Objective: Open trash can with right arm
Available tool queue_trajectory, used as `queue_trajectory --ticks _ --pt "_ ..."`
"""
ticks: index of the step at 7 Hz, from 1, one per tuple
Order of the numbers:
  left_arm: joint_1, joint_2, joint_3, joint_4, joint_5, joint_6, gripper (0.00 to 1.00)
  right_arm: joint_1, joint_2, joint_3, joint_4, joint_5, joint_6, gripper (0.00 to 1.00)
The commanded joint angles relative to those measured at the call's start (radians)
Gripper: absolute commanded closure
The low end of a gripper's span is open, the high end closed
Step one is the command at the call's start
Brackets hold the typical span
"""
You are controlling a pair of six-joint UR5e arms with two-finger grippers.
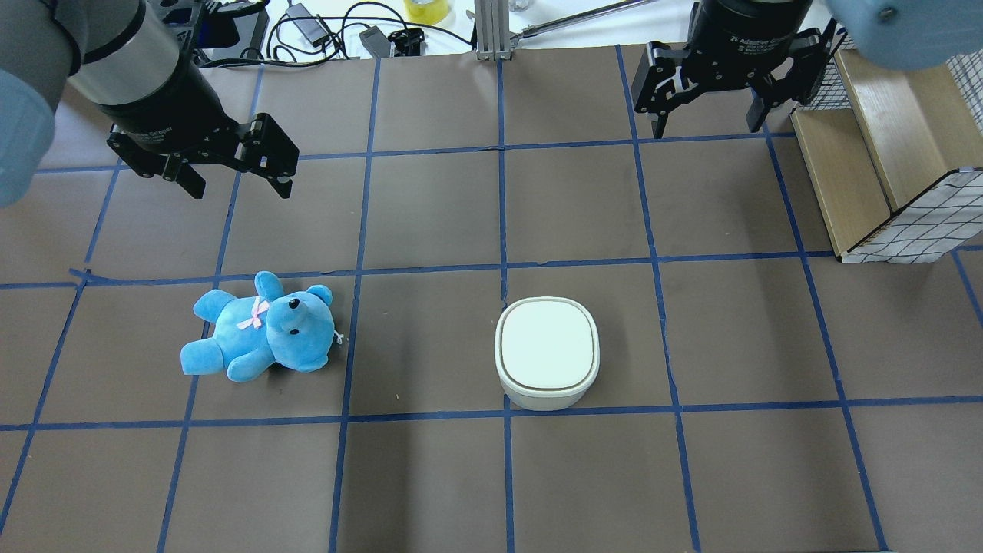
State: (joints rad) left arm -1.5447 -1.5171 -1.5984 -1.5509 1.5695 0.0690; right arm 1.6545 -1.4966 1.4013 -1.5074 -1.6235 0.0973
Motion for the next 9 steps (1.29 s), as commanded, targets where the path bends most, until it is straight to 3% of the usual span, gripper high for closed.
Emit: queue_trajectory --ticks 1,3,4,5,6,7,8,9 --pt "0.000 0.000 0.000 0.000 0.000 0.000 0.00 0.001 -0.001 -0.001 0.002 0.001 0.001 0.00" --pt "0.000 0.000 0.000 0.000 0.000 0.000 0.00 0.014 -0.004 0.005 0.025 0.049 0.001 0.00" --pt "0.000 0.000 0.000 0.000 0.000 0.000 0.00 0.036 -0.007 0.016 0.026 0.091 0.027 0.13" --pt "0.000 0.000 0.000 0.000 0.000 0.000 0.00 0.107 -0.002 0.059 0.018 0.093 0.111 0.53" --pt "0.000 0.000 0.000 0.000 0.000 0.000 0.00 0.170 0.001 0.102 0.010 0.091 0.218 0.75" --pt "0.000 0.000 0.000 0.000 0.000 0.000 0.00 0.217 0.007 0.141 -0.011 0.093 0.237 0.86" --pt "0.000 0.000 0.000 0.000 0.000 0.000 0.00 0.243 0.006 0.206 -0.061 0.096 0.284 0.88" --pt "0.000 0.000 0.000 0.000 0.000 0.000 0.00 0.258 0.001 0.299 -0.167 0.094 0.341 0.99"
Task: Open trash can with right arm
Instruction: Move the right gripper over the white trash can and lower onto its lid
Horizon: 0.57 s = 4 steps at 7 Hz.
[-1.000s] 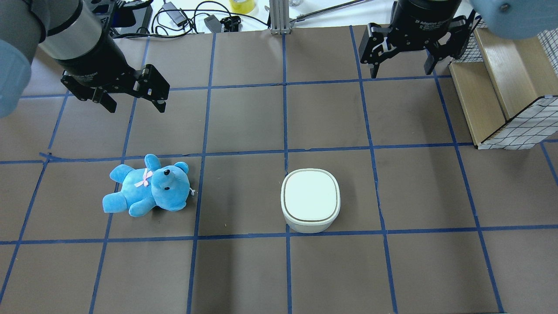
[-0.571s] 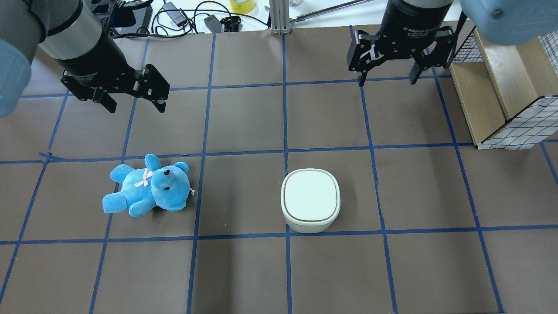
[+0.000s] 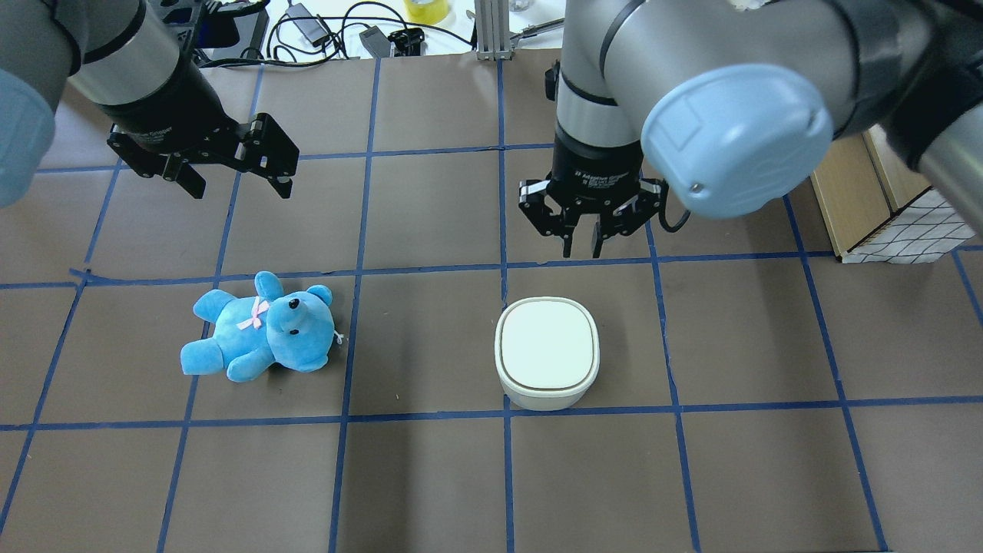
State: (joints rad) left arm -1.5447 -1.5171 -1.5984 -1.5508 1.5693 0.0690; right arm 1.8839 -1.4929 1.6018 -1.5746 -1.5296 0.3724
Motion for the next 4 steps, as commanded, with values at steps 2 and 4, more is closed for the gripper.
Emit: queue_trajectory --ticks 2,4 --pt "0.000 0.000 0.000 0.000 0.000 0.000 0.00 0.056 -0.010 0.284 -0.300 0.019 0.069 1.00" --pt "0.000 0.000 0.000 0.000 0.000 0.000 0.00 0.081 0.002 0.325 -0.323 0.014 0.065 1.00"
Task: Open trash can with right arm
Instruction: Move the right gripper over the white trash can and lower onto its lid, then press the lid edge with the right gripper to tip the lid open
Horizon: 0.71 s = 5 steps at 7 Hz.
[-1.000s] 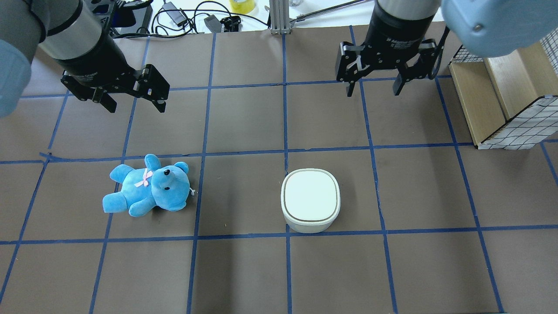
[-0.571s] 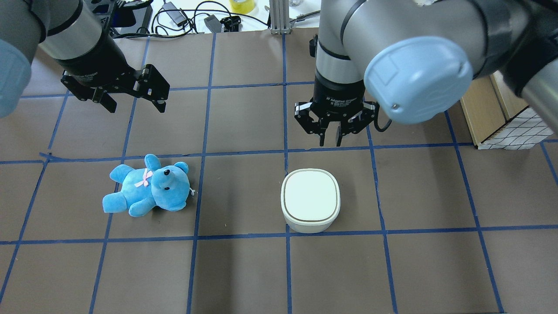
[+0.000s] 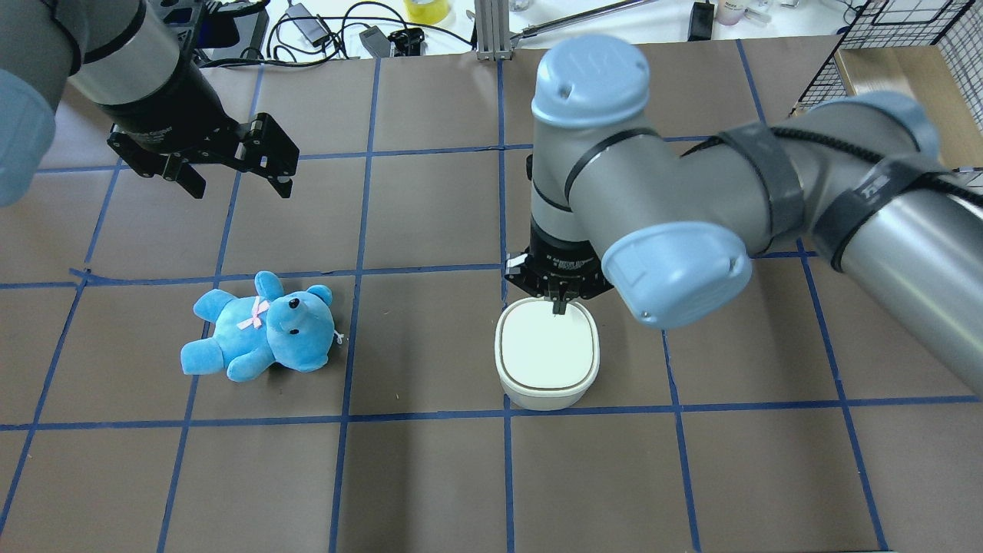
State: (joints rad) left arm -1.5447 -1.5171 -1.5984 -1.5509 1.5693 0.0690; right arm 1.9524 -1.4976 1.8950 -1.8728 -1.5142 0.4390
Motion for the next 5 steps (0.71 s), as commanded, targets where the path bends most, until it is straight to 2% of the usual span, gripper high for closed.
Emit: queue_trajectory --ticks 1,4,5 --pt "0.000 0.000 0.000 0.000 0.000 0.000 0.00 0.013 0.007 0.032 -0.025 -0.003 -0.003 1.00" --pt "0.000 0.000 0.000 0.000 0.000 0.000 0.00 0.014 0.014 0.039 -0.025 -0.001 0.000 0.98" --pt "0.000 0.000 0.000 0.000 0.000 0.000 0.00 0.014 0.013 0.029 -0.026 -0.003 0.003 0.86"
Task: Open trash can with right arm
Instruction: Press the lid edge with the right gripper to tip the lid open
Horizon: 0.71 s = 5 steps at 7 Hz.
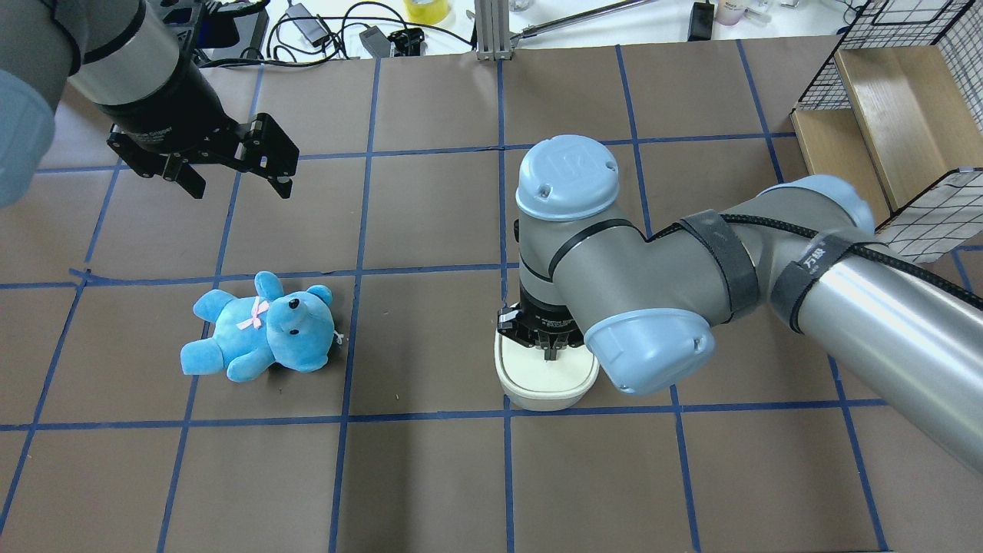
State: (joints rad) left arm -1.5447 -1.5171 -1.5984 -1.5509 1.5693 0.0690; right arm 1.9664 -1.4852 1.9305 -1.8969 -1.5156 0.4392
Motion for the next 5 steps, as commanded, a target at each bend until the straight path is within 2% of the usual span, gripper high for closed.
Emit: queue_trajectory --ticks 1,2,3,5 --pt "0.000 0.000 0.000 0.000 0.000 0.000 0.00 -0.001 -0.009 -0.024 -0.033 -0.011 0.007 0.07" --pt "0.000 0.000 0.000 0.000 0.000 0.000 0.00 -0.001 -0.013 -0.066 -0.046 -0.003 0.003 0.00" --pt "0.000 0.000 0.000 0.000 0.000 0.000 0.00 -0.006 -0.013 -0.132 -0.036 -0.002 0.001 0.00" --pt "0.000 0.000 0.000 0.000 0.000 0.000 0.00 -0.055 -0.007 -0.294 0.059 -0.017 -0.031 0.00"
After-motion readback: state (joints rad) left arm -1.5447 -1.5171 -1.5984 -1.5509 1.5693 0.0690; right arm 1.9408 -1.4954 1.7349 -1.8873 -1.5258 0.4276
